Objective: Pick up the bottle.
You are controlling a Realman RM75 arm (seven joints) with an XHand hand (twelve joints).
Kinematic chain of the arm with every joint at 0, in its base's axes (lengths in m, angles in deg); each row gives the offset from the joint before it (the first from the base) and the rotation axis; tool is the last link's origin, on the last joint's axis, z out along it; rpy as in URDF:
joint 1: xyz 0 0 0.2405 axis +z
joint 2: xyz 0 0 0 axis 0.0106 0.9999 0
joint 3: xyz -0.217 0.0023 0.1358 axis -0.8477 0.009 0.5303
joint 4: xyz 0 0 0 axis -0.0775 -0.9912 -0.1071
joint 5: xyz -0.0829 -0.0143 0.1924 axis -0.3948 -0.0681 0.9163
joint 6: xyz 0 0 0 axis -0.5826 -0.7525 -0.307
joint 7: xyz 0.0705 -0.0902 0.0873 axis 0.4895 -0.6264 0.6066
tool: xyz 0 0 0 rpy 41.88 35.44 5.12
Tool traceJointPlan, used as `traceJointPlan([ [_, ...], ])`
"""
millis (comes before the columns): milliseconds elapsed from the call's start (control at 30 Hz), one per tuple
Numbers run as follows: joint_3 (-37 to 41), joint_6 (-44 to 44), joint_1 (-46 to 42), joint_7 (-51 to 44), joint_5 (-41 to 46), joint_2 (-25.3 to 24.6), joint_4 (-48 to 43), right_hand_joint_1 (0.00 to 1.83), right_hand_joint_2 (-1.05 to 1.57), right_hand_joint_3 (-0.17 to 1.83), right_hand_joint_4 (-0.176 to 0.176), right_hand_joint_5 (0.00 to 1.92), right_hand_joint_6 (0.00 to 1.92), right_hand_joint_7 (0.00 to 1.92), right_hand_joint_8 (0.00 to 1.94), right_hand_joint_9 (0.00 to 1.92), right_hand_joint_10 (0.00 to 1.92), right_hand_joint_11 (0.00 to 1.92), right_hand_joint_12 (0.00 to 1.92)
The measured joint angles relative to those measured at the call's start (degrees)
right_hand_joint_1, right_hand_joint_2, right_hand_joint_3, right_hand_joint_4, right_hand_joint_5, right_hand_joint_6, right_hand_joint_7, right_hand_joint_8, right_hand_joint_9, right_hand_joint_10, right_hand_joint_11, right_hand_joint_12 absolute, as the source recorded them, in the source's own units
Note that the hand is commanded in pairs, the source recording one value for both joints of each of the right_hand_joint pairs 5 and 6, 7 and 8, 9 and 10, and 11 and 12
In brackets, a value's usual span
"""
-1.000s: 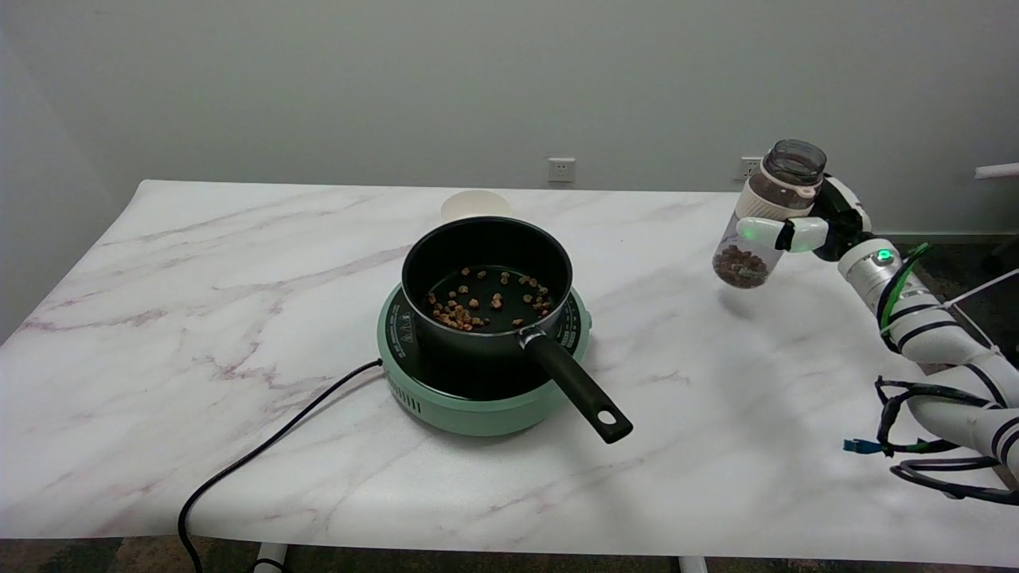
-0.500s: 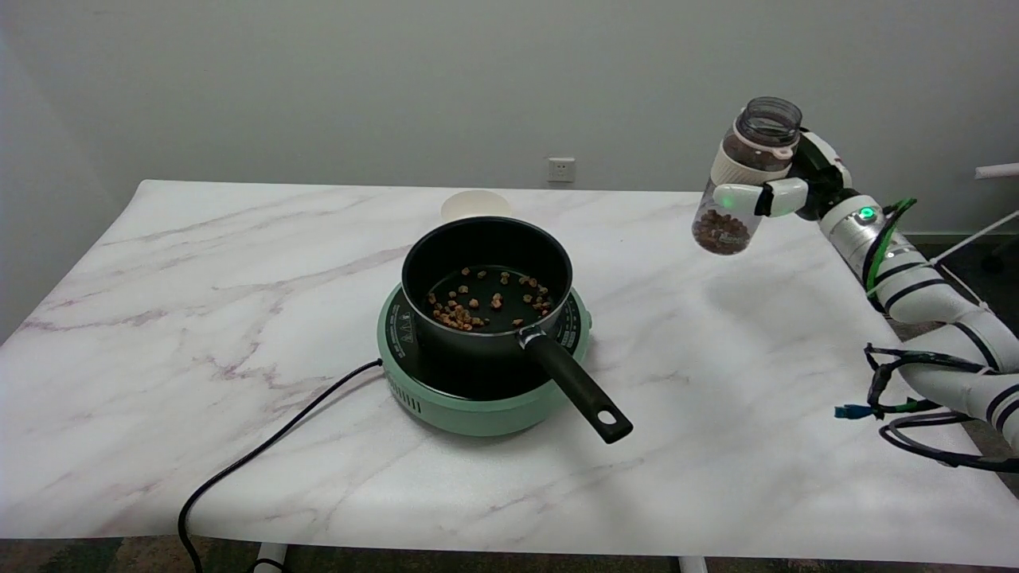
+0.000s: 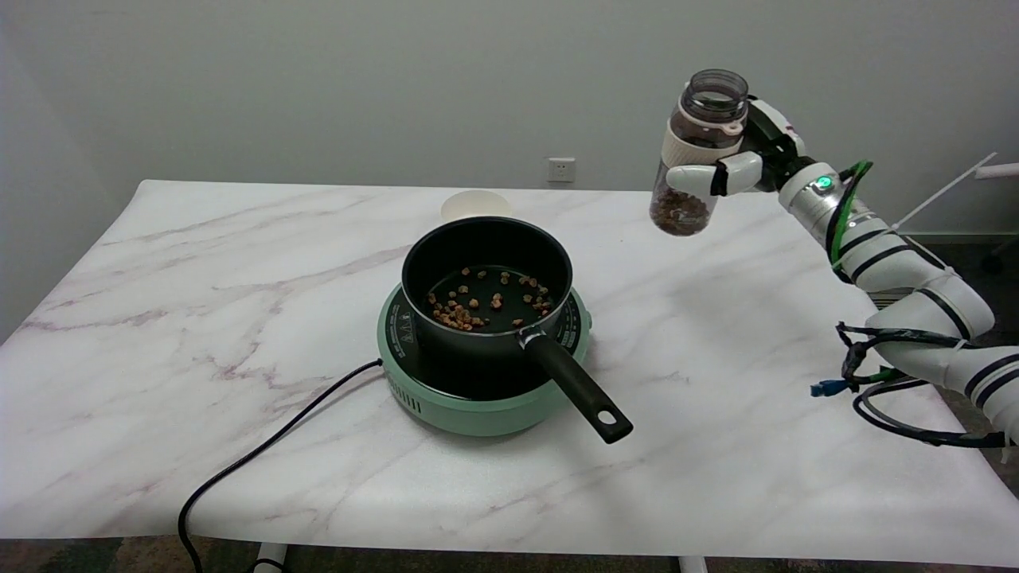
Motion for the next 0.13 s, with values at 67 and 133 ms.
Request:
traceJointPlan([
  [67,-0.5,0.7,0.2,0.0,-0.2,0.1,-1.3,1.46,0.23,0.98,0.0,1.4,1.4,1.23,1.23,1.12,1.12,0.86,0.86],
  [133,-0.9,1.3,0.5,-0.1,-0.5,0.1,-2.8,1.46,0.22,0.99,0.0,1.39,1.39,1.23,1.23,1.12,1.12,0.86,0.86],
])
